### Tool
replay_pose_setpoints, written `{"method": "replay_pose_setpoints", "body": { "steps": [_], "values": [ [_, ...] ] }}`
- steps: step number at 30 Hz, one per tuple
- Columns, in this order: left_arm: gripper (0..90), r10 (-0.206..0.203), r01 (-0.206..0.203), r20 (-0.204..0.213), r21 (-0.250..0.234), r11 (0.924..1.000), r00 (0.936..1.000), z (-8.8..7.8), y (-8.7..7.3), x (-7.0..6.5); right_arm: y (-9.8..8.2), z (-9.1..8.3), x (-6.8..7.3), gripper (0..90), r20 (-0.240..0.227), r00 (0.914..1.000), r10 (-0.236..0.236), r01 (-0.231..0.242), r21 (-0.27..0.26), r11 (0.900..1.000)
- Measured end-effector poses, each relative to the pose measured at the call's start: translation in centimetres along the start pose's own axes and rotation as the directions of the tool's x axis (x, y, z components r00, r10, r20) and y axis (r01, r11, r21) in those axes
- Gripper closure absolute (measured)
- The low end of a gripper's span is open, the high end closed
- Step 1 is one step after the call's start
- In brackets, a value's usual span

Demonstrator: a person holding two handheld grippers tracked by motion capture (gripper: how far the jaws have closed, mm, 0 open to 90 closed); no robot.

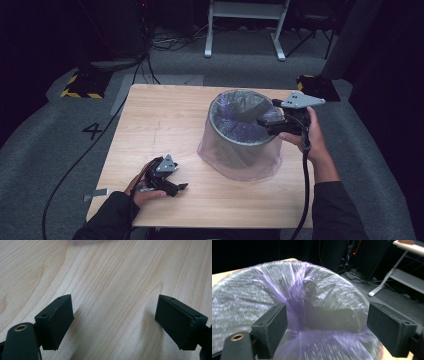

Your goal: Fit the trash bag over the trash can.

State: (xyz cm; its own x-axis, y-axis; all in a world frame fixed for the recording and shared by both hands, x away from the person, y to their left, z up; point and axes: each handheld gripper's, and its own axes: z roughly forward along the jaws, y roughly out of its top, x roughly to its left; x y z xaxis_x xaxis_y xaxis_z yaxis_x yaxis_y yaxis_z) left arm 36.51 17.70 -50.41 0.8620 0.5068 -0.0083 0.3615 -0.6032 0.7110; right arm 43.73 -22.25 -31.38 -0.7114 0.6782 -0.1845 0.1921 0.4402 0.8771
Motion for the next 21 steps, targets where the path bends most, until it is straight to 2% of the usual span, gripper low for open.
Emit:
{"method": "replay_pose_setpoints", "body": {
  "steps": [4, 8, 11, 17, 21],
  "values": [
    [14.8, 0.004, -0.004, 0.002, 0.001, 1.0, 1.0, 0.0, 0.0, 0.0, 0.6, 1.1, -0.2, 16.2, -0.021, 0.9995, 0.024, -0.024, 0.024, 0.999],
    [14.8, 0.005, -0.005, 0.006, -0.001, 1.0, 1.0, 0.0, 0.0, 0.1, 0.9, 2.3, -0.7, 19.9, -0.057, 0.9964, 0.063, -0.06, 0.055, 0.997],
    [14.8, 0.005, -0.005, 0.006, -0.001, 1.0, 1.0, 0.0, -0.1, 0.1, 1.2, 3.0, -0.7, 19.5, -0.044, 0.9976, 0.053, -0.049, 0.079, 0.996],
    [14.8, 0.005, -0.005, 0.007, -0.001, 1.0, 1.0, 0.0, -0.1, 0.1, 1.6, 4.0, -0.6, 18.9, -0.05, 0.9975, 0.05, -0.045, 0.101, 0.994],
    [14.8, 0.005, -0.005, 0.007, -0.001, 1.0, 1.0, 0.0, -0.1, 0.1, 1.7, 4.7, -0.7, 19.6, -0.045, 0.9984, 0.035, -0.028, 0.147, 0.989]
  ]
}}
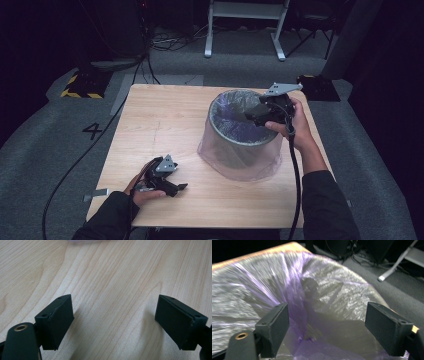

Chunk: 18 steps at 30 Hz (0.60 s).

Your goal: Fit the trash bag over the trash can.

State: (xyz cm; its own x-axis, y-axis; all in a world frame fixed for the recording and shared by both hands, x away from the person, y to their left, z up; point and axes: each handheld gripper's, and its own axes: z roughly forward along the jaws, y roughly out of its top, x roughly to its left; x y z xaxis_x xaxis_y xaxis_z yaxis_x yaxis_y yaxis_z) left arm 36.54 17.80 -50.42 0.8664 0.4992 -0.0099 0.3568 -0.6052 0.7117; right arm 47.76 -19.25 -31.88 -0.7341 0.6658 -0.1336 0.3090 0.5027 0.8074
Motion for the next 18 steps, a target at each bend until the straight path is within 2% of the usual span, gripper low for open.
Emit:
{"method": "replay_pose_setpoints", "body": {
  "steps": [7, 14, 18],
  "values": [
    [14.8, 0.002, -0.002, 0.002, 0.0, 1.0, 1.0, -0.01, -0.01, 0.02, 0.23, 0.24, 0.14, 23.8, -0.005, 0.9997, -0.025, 0.025, 0.023, 0.999],
    [14.8, 0.002, -0.002, 0.002, 0.0, 1.0, 1.0, -0.01, -0.01, 0.02, 0.34, 0.25, 0.54, 23.9, -0.041, 0.9986, -0.035, 0.036, 0.039, 0.999],
    [14.8, 0.002, -0.002, 0.002, 0.0, 1.0, 1.0, -0.01, -0.01, 0.02, 0.46, 0.4, 0.79, 23.6, -0.053, 0.9973, -0.051, 0.055, 0.072, 0.996]
  ]
}}
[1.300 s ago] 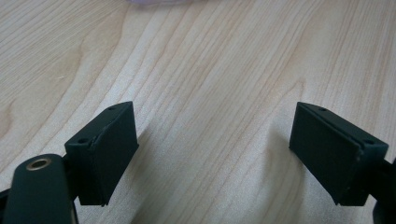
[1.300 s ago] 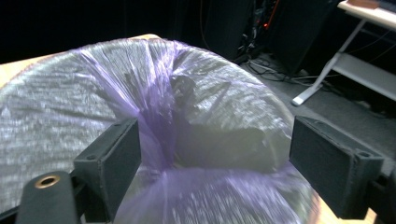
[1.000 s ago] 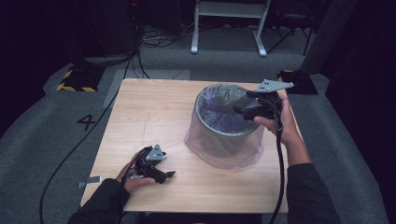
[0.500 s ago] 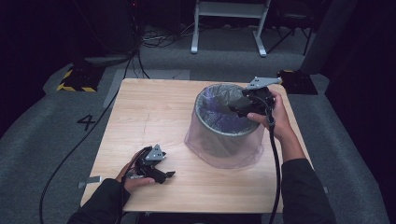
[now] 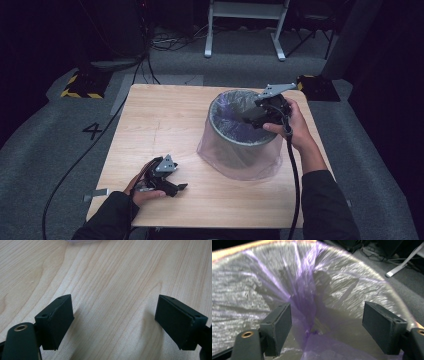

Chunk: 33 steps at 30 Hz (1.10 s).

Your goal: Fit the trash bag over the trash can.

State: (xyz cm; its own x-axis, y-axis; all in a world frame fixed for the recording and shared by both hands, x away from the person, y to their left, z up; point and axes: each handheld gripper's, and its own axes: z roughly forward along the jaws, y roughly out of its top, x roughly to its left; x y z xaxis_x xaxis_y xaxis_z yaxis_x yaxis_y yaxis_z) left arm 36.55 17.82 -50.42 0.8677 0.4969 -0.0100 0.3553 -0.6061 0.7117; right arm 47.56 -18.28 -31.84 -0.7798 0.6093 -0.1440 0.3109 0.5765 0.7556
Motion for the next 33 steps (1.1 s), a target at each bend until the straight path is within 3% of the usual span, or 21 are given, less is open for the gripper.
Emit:
{"method": "replay_pose_setpoints", "body": {
  "steps": [4, 8, 13, 16, 19, 29, 33],
  "values": [
    [14.8, 0.0, 0.0, 0.0, 0.0, 1.0, 1.0, 0.0, 0.0, 0.0, 0.1, 0.2, 0.3, 24.1, -0.024, 0.9993, -0.03, 0.031, 0.046, 0.998],
    [14.8, -0.001, 0.001, -0.001, 0.001, 1.0, 1.0, 0.0, 0.0, 0.0, 0.3, 0.6, 0.8, 23.4, -0.032, 0.9971, -0.069, 0.073, 0.122, 0.99],
    [14.8, 0.0, 0.0, 0.0, 0.0, 1.0, 1.0, 0.0, 0.0, 0.0, 0.4, 0.9, 0.8, 23.4, -0.033, 0.9979, -0.056, 0.061, 0.194, 0.979],
    [14.8, 0.0, 0.0, 0.0, 0.0, 1.0, 1.0, 0.0, 0.0, 0.0, 0.1, 1.2, 0.5, 23.3, -0.041, 0.9986, -0.033, 0.043, 0.254, 0.966],
    [14.8, 0.0, 0.0, 0.0, 0.0, 1.0, 1.0, 0.0, 0.0, 0.0, -0.2, 1.4, 0.4, 23.1, -0.053, 0.9985, -0.012, 0.027, 0.284, 0.959],
    [14.8, -0.001, 0.001, -0.001, -0.001, 1.0, 1.0, 0.0, 0.0, 0.0, -0.2, 1.9, 0.8, 21.1, -0.057, 0.9979, -0.031, 0.049, 0.345, 0.937],
    [14.8, -0.002, 0.002, -0.001, 0.0, 1.0, 1.0, 0.0, 0.0, 0.0, -0.4, 2.2, 1.0, 20.2, -0.05, 0.9979, -0.042, 0.057, 0.381, 0.923]
  ]
}}
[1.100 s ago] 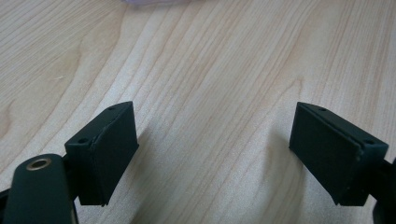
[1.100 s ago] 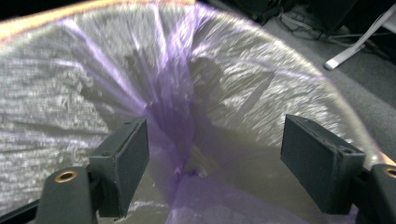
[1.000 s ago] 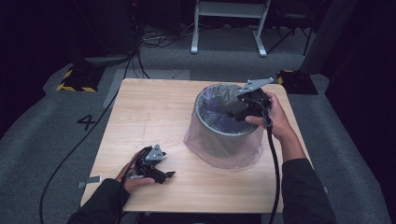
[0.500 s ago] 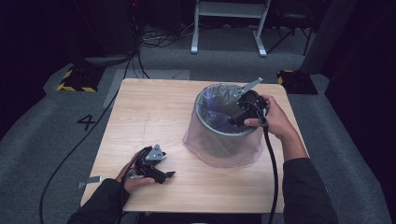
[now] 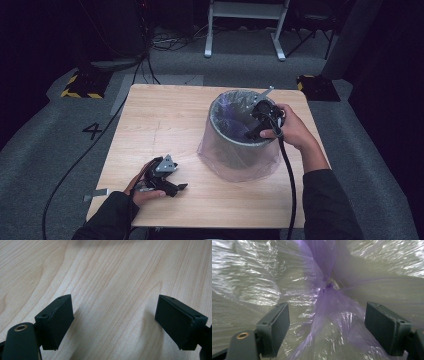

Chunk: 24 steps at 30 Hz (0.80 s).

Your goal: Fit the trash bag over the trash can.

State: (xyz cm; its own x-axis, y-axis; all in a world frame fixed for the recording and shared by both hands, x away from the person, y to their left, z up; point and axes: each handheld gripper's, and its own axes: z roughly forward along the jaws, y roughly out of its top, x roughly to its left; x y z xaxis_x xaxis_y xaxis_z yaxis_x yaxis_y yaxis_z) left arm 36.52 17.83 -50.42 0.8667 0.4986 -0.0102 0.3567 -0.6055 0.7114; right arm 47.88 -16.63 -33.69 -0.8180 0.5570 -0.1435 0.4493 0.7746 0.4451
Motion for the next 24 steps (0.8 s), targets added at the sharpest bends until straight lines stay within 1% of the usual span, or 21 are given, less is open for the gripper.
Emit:
{"method": "replay_pose_setpoints", "body": {
  "steps": [1, 6, 10, 16, 17, 22, 24],
  "values": [
    [14.8, 0.0, 0.0, 0.0, 0.0, 1.0, 1.0, 0.0, 0.0, 0.0, -0.01, 0.04, 0.05, 20.2, 0.004, 1.0, -0.001, 0.001, 0.007, 1.0],
    [14.8, 0.0, 0.0, 0.0, 0.0, 1.0, 1.0, 0.0, 0.0, 0.0, -0.12, 0.06, 0.05, 20.1, -0.006, 1.0, 0.004, -0.004, 0.027, 1.0],
    [14.8, 0.001, -0.001, 0.0, -0.001, 1.0, 1.0, 0.01, 0.0, 0.0, -0.13, 0.08, 0.13, 19.7, 0.003, 1.0, -0.001, 0.001, 0.027, 1.0],
    [14.8, 0.0, 0.0, 0.0, 0.0, 1.0, 1.0, 0.0, 0.0, 0.0, -0.23, -0.03, 0.12, 19.7, 0.015, 0.9999, 0.008, -0.008, -0.001, 1.0],
    [14.8, 0.001, -0.001, 0.0, -0.001, 1.0, 1.0, 0.01, 0.0, 0.01, -0.26, -0.06, 0.15, 19.7, 0.02, 0.9996, 0.019, -0.019, -0.016, 1.0],
    [14.8, 0.0, 0.0, -0.001, -0.001, 1.0, 1.0, 0.0, 0.0, -0.01, -0.35, -0.22, 0.11, 19.8, 0.019, 0.9992, 0.036, -0.035, -0.053, 0.998],
    [14.8, 0.0, 0.0, -0.001, -0.001, 1.0, 1.0, 0.0, 0.0, -0.01, -0.4, -0.35, 0.16, 19.8, 0.02, 0.9985, 0.05, -0.049, -0.075, 0.996]
  ]
}}
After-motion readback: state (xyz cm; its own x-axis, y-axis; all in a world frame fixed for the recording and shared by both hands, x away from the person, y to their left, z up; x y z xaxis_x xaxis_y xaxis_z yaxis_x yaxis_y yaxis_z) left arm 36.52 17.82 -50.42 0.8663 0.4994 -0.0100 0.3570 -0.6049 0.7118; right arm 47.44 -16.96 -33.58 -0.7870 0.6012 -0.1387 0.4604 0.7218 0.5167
